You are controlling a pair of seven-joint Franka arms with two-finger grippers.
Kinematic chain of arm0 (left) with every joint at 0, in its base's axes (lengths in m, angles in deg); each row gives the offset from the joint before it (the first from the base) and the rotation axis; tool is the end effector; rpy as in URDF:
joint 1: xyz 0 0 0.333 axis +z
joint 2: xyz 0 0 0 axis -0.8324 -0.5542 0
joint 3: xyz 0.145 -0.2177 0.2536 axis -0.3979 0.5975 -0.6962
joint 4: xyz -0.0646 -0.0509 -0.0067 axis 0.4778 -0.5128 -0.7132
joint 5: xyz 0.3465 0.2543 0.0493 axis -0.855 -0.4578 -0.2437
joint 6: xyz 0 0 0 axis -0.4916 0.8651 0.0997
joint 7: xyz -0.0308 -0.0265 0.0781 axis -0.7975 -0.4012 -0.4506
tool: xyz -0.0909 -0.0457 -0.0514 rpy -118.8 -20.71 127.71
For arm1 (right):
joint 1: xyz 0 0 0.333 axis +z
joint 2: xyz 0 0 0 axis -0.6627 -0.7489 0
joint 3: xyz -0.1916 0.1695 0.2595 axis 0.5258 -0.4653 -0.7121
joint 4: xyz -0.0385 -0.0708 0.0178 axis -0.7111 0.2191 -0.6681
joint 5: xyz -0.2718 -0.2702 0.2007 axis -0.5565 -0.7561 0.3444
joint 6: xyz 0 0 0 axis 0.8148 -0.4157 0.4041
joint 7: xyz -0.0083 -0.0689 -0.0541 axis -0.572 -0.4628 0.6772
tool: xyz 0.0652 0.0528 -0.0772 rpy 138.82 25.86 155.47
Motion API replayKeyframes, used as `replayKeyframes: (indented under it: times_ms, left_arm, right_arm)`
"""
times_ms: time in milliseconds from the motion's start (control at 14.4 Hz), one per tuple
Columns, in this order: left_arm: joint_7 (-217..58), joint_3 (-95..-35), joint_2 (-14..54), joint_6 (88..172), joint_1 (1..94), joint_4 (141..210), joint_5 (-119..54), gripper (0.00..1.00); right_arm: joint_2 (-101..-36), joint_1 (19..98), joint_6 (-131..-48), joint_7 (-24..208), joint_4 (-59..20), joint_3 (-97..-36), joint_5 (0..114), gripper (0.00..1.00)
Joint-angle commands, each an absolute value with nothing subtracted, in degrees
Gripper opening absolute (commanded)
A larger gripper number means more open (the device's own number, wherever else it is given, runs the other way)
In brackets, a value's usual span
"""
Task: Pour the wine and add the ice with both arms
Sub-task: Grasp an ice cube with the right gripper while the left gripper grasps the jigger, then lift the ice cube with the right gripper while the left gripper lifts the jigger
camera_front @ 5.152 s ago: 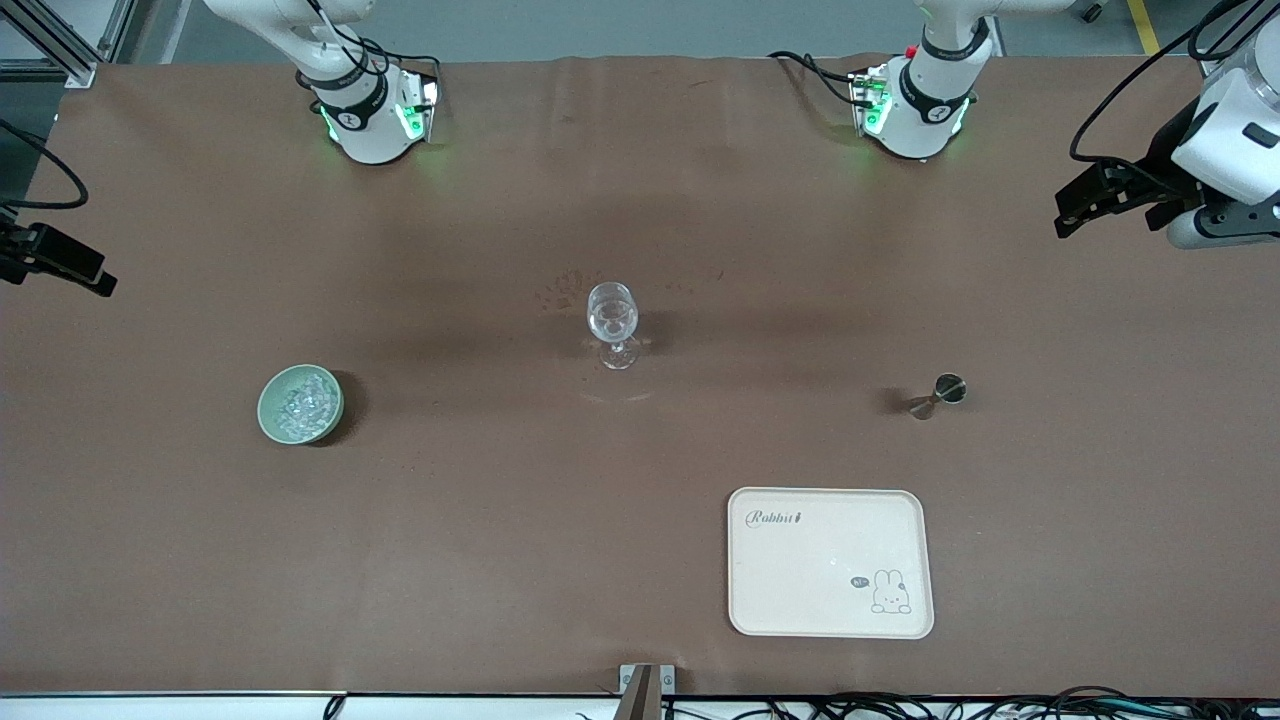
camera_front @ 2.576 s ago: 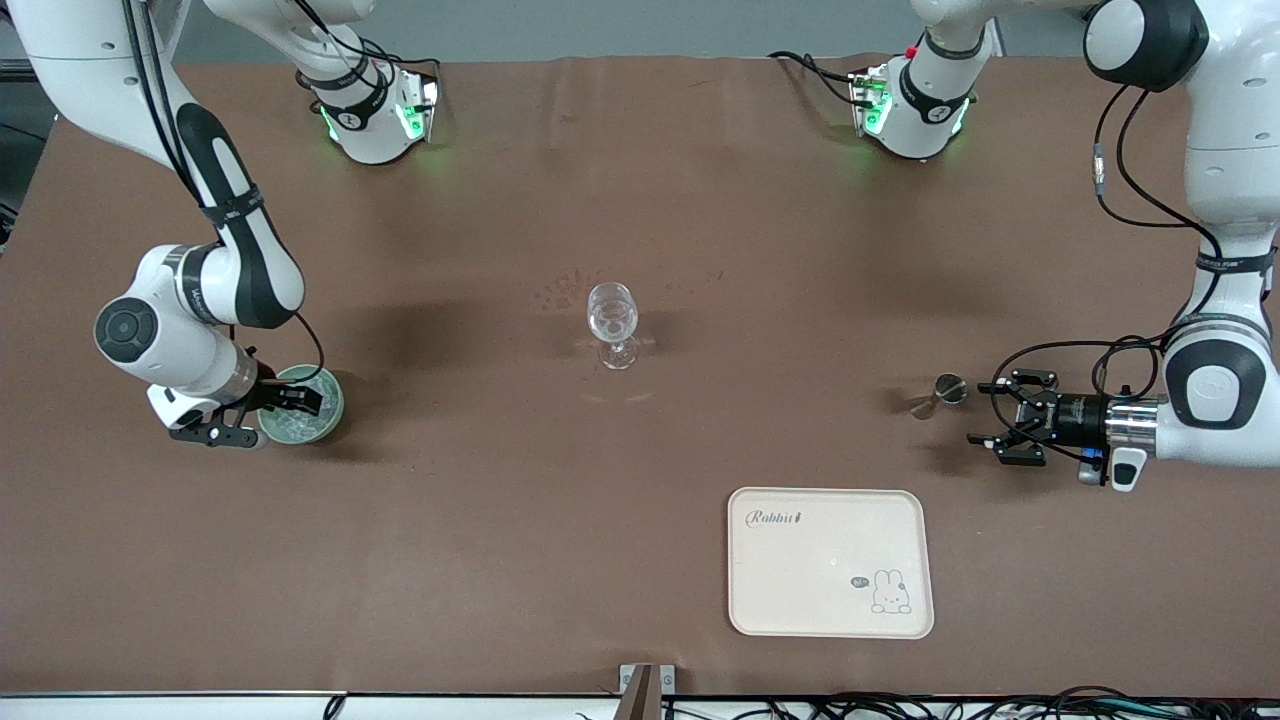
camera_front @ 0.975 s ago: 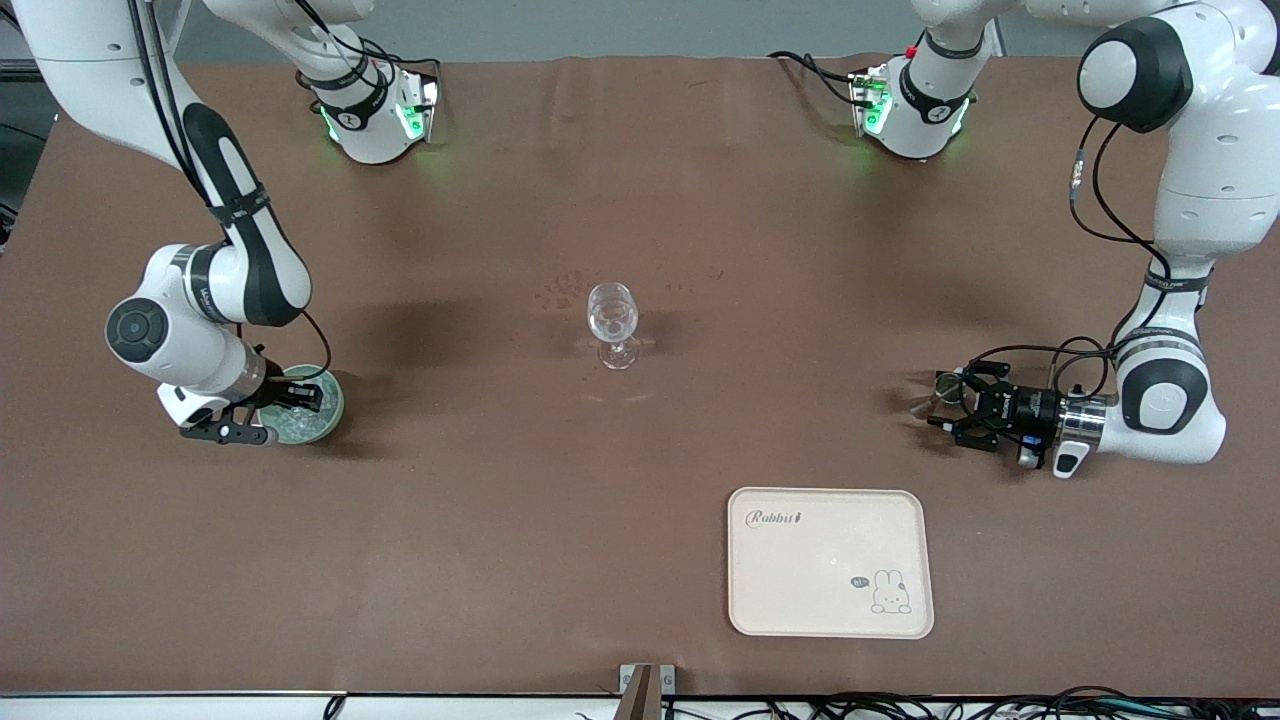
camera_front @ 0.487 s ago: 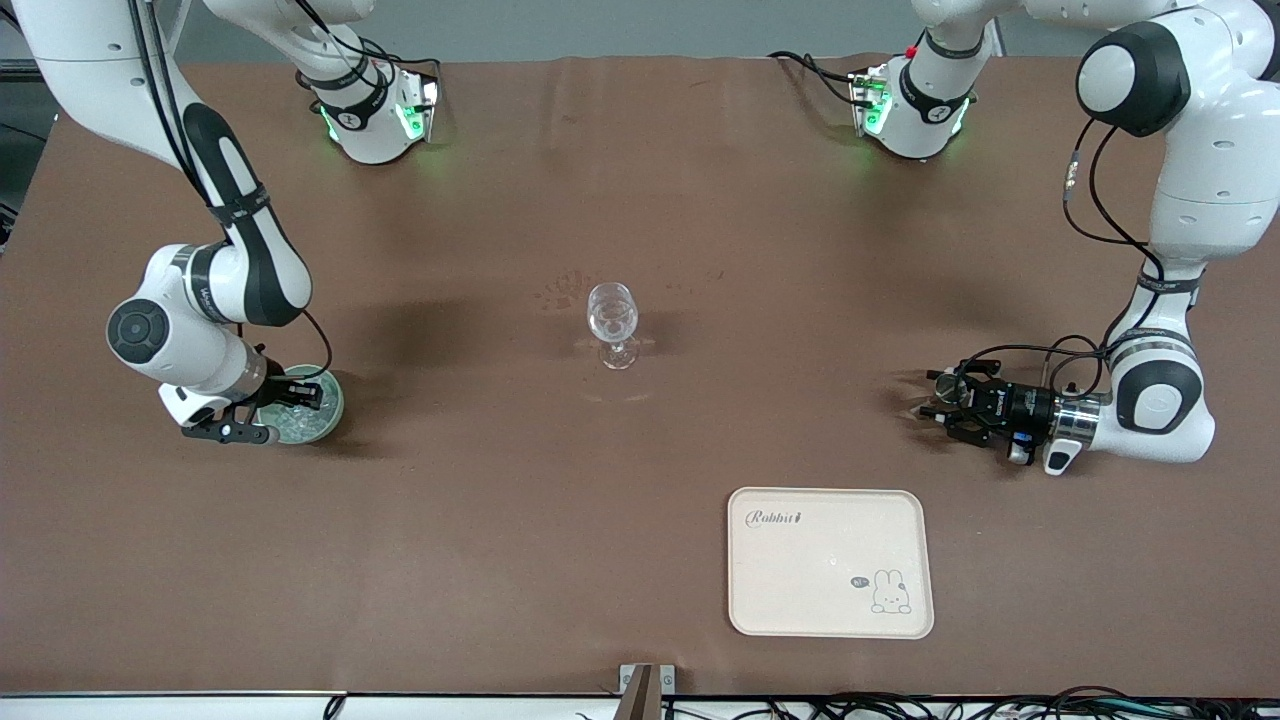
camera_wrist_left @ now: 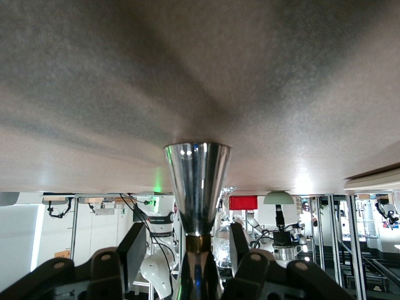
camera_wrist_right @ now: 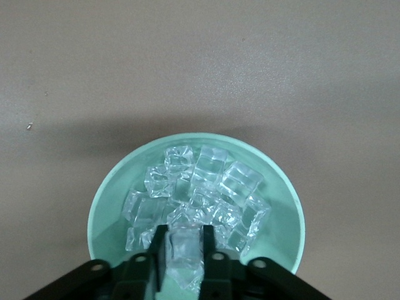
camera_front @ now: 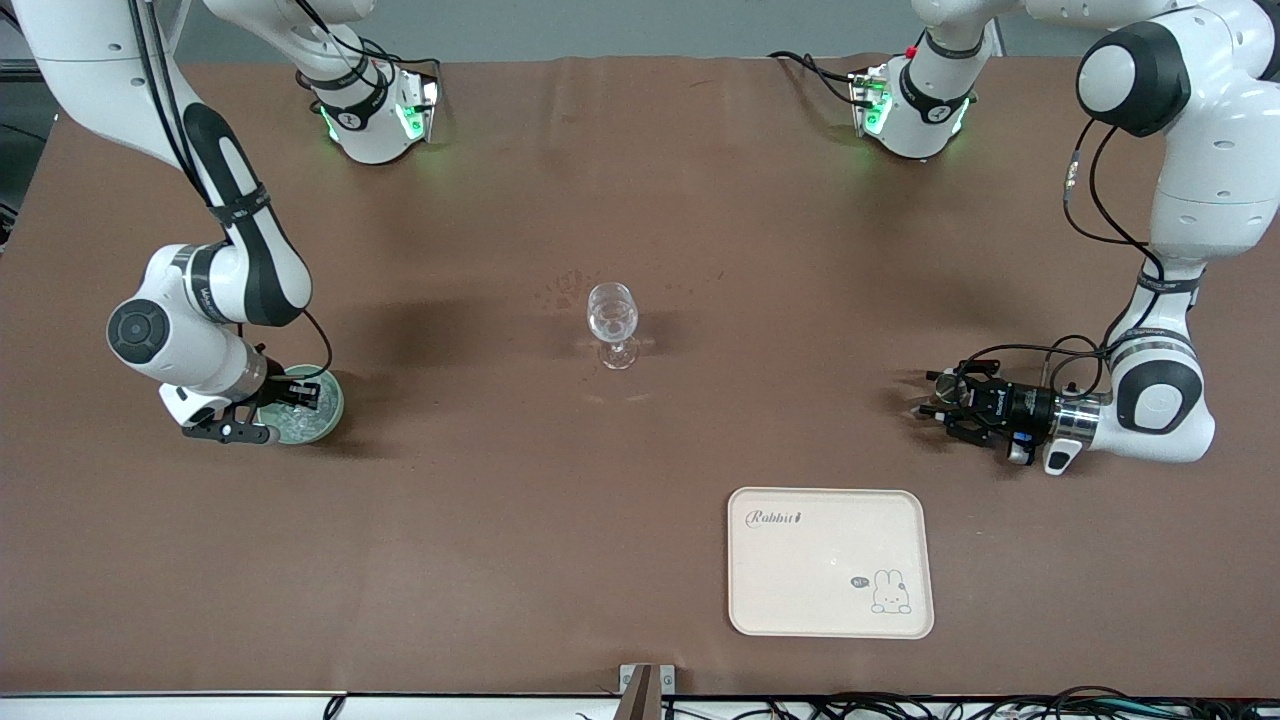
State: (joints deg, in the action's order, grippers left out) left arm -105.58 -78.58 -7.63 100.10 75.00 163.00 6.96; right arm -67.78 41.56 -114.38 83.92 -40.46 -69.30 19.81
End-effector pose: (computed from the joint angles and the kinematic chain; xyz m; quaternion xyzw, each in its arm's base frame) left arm 0.6737 0.0816 0.1041 0.6720 0.4662 -0.4649 0.3391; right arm 0.6227 -0.0296 0.2284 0.9985 -0.0484 -0.0250 0.0101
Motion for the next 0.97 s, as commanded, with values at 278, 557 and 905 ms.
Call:
replayKeyframes:
  times_ms: [278,557,905]
  left_arm:
    - [-104.3,-78.7,-7.7,99.6,75.3,162.9,7.3,0.53]
    - [-102.7,-78.7,-8.2,99.8,75.3,162.9,7.3,0.50]
    - [-101.9,-78.8,-8.2,100.3,75.3,162.8,7.1,0.45]
  right_arm:
    - [-67.1,41.9,-113.7,84.0,-39.8,-69.1,19.8,0.11]
    - [-66.9,41.3,-100.0,84.2,-29.2,-69.0,19.8,0.01]
    - [-62.8,39.6,-85.7,84.3,-17.5,-68.8,19.8,0.01]
